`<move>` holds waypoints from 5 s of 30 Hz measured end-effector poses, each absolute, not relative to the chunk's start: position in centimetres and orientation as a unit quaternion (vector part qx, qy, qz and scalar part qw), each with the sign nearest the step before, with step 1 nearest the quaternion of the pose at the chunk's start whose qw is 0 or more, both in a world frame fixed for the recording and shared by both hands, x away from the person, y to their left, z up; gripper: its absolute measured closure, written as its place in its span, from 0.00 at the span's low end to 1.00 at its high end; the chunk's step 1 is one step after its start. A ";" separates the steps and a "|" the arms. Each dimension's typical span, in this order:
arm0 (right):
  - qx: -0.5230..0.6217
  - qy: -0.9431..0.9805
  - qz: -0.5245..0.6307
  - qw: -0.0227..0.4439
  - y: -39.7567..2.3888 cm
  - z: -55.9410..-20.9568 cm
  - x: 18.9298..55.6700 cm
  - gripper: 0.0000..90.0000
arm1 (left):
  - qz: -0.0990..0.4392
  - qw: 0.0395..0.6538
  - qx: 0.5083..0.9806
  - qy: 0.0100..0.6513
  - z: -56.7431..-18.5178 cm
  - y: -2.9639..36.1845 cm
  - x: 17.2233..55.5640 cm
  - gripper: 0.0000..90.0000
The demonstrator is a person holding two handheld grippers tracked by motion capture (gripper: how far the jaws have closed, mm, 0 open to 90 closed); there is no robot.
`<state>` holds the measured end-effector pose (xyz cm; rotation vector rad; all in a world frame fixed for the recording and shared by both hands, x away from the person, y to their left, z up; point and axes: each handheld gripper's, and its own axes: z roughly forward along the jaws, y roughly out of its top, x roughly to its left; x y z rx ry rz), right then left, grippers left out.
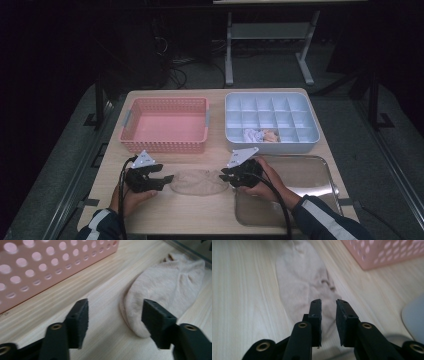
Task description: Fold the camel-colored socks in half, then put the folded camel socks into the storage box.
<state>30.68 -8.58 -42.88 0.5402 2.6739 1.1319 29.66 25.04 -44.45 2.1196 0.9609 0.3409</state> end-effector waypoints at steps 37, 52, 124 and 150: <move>0.125 0.917 0.368 0.089 -4.5 -44.2 30.9 0.95 | 0.113 0.350 0.846 0.387 -46.6 22.1 30.0 0.25; 0.138 0.928 0.340 0.065 -2.8 -46.1 32.3 0.89 | 0.124 0.346 0.857 0.362 -46.8 21.9 30.0 0.23; 0.164 0.938 0.298 0.072 -6.4 -45.3 33.5 0.76 | 0.041 0.465 0.834 0.294 -42.6 19.4 29.7 0.92; 0.165 0.935 0.304 0.071 -6.5 -45.5 33.5 0.74 | 0.064 0.458 0.838 0.289 -43.4 13.6 30.7 0.52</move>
